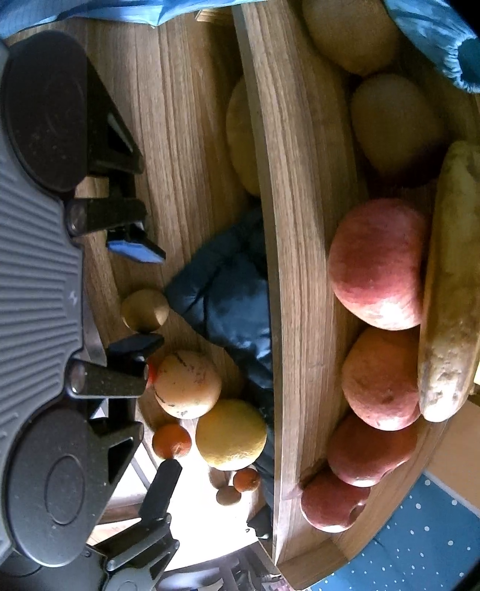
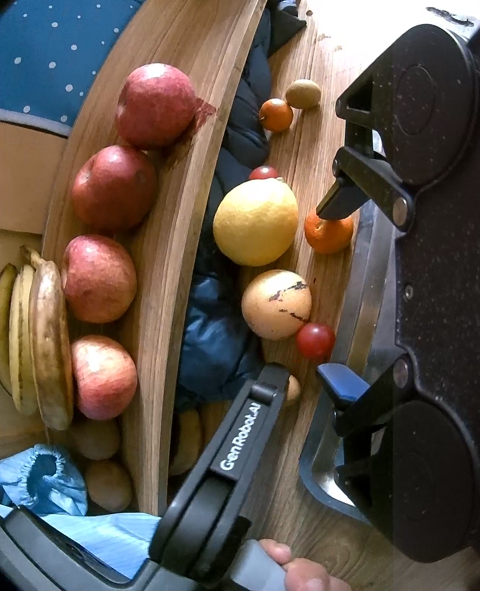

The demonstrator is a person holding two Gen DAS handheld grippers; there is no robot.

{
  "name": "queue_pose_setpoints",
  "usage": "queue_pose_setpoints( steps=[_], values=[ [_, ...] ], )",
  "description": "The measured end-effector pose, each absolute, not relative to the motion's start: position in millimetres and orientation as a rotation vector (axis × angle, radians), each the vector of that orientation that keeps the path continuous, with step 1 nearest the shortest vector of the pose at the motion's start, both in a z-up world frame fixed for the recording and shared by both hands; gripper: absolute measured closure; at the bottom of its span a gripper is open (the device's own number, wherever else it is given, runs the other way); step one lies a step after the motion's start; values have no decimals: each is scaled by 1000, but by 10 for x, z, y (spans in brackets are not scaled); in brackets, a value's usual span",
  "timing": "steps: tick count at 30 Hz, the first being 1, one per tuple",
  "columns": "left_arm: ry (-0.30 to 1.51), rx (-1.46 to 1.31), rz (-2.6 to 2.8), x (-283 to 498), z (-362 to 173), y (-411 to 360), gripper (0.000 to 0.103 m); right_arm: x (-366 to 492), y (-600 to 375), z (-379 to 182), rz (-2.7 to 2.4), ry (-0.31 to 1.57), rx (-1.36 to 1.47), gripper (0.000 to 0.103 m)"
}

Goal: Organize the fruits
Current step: 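Grasp the small brown fruit with the left tool while the right grasps a cherry tomato, then carry the brown fruit and cherry tomato back over the steel tray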

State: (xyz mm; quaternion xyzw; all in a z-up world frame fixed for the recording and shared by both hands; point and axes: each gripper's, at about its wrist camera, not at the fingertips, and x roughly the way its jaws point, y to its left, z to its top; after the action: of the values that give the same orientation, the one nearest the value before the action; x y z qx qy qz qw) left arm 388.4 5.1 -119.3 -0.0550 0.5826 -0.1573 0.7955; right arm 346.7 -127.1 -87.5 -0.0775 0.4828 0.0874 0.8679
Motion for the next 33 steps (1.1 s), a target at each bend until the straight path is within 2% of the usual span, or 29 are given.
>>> queue_pose_setpoints(
  steps=[3,9,13,18,20,33],
  values=[
    [1253,-127,-344,3890,-1201,47,64,3497,-1262,-863,185,1004,-152,18],
    [1250,-135,-358,3876,-1204,18,76,3487,-1215,-807,209,990,-144,28],
    [1248,-126,-346,3867,-1185,31,76,3473,-1168,-801,232,997,-148,29],
    [1246,-127,-338,3861,-1175,91,76,3478,-1141,-823,258,1006,-144,36],
    [1246,-131,-335,3862,-1177,94,76,3480,-1127,-829,263,1009,-146,42],
    [1245,-140,-326,3850,-1176,93,76,3542,-1058,-919,289,1050,-155,54]
  ],
)
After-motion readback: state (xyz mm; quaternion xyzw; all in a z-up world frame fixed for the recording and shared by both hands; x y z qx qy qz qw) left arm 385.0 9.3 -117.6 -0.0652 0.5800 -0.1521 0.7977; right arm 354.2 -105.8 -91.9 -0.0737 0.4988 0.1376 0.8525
